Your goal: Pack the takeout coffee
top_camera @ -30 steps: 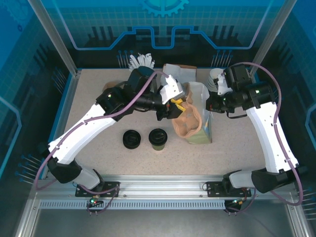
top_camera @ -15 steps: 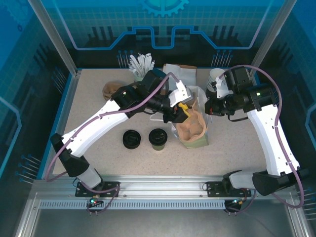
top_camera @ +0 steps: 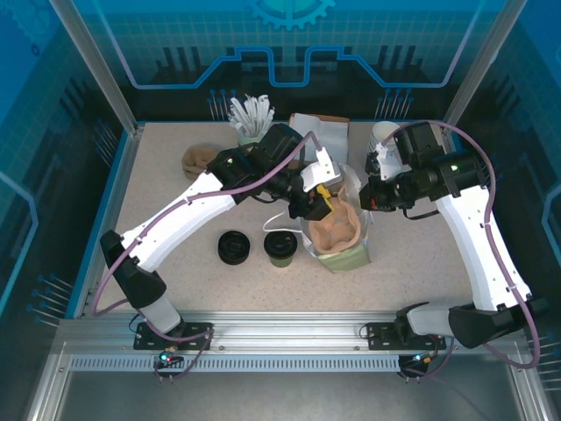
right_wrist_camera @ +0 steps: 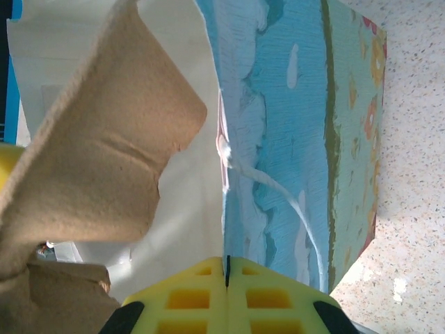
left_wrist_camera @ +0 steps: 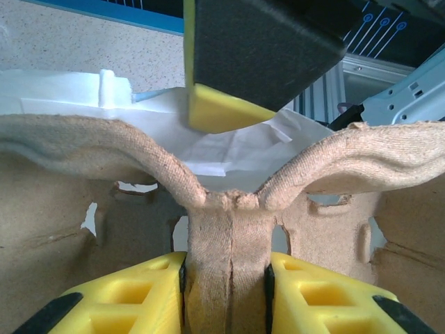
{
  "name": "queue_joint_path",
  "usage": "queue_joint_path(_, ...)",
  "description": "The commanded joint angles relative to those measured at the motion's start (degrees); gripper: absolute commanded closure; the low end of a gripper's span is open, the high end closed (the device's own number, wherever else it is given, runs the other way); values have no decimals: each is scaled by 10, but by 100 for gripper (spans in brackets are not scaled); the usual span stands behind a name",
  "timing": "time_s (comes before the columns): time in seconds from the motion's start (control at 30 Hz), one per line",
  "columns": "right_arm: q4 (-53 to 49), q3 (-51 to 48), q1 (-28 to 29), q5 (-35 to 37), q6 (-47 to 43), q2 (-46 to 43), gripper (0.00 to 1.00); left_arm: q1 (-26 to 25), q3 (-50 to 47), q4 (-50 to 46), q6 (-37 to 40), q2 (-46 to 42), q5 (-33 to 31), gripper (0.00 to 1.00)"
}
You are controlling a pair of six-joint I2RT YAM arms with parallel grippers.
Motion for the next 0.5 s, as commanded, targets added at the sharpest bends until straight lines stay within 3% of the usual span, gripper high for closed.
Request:
queue_joint_path(0.0,-11,-10,7,-34,-24,-10,100,5,21,-21,30,13,19,67)
queue_joint_path(0.47,9,-32,6,-62,-21,-7,100,5,-10,-18,40,38,-3,67)
